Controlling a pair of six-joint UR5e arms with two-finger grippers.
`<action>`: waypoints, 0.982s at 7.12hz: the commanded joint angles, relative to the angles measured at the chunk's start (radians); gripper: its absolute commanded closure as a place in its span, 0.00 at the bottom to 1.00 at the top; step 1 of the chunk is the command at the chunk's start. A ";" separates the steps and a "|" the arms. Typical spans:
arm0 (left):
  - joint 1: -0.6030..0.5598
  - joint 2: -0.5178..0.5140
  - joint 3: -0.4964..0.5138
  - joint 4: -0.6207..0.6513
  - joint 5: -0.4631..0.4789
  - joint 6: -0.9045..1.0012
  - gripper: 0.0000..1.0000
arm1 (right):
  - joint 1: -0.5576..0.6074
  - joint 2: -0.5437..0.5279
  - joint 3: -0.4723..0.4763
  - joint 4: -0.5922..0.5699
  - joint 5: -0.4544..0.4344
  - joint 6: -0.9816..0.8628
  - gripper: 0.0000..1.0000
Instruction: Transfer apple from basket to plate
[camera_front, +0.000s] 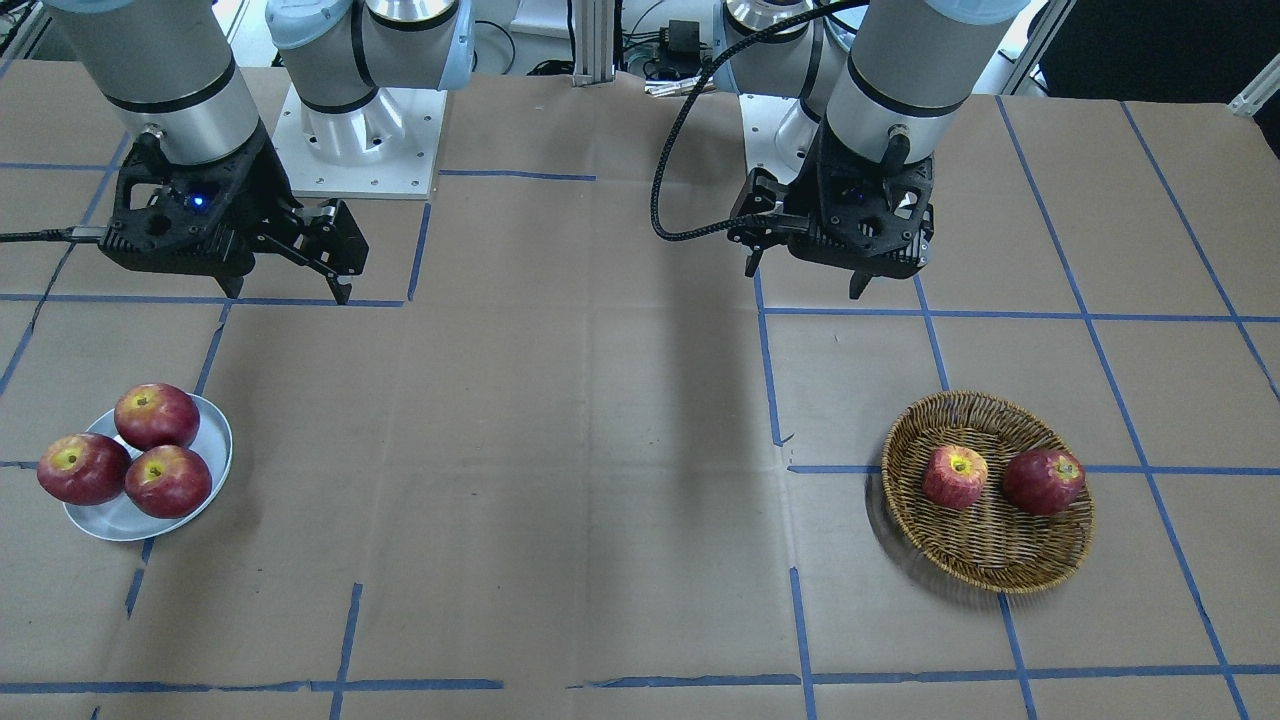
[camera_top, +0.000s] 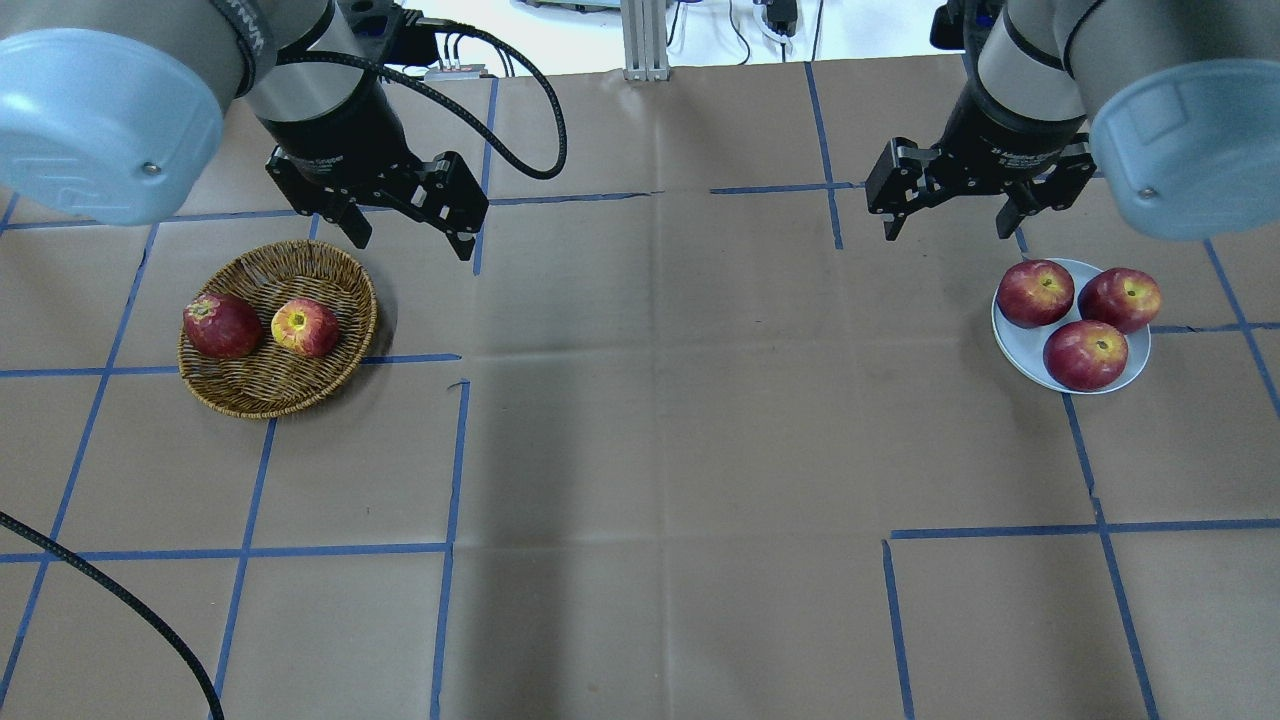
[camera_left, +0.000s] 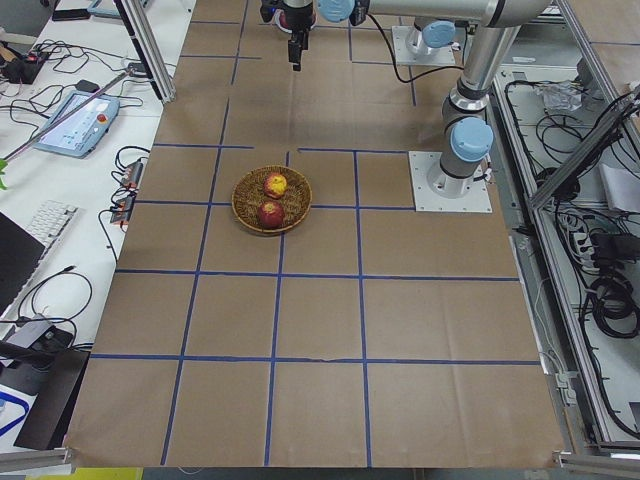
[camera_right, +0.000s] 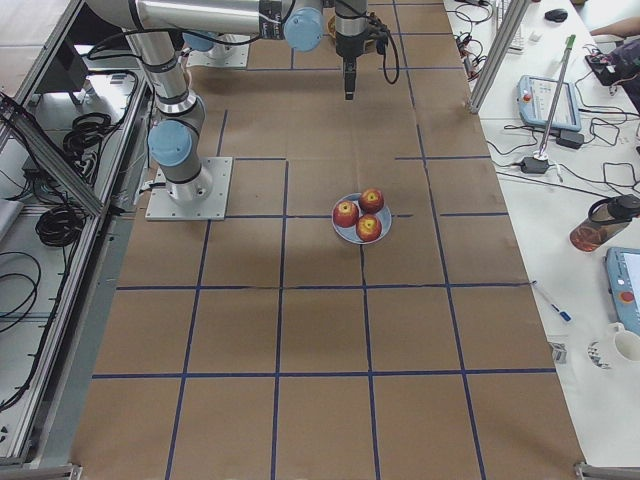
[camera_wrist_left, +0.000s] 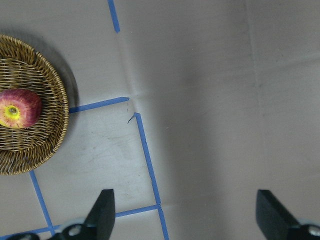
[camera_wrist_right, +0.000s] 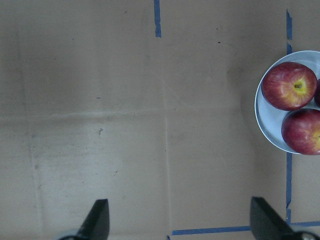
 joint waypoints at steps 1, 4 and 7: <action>0.001 0.000 0.000 0.000 0.000 0.001 0.01 | -0.001 0.000 0.000 0.000 -0.002 0.000 0.00; 0.001 0.001 0.005 -0.005 0.006 0.004 0.01 | -0.001 0.000 0.000 0.002 -0.002 0.000 0.00; 0.016 0.000 0.035 -0.087 0.014 -0.007 0.01 | -0.001 0.000 0.002 0.002 -0.002 0.000 0.00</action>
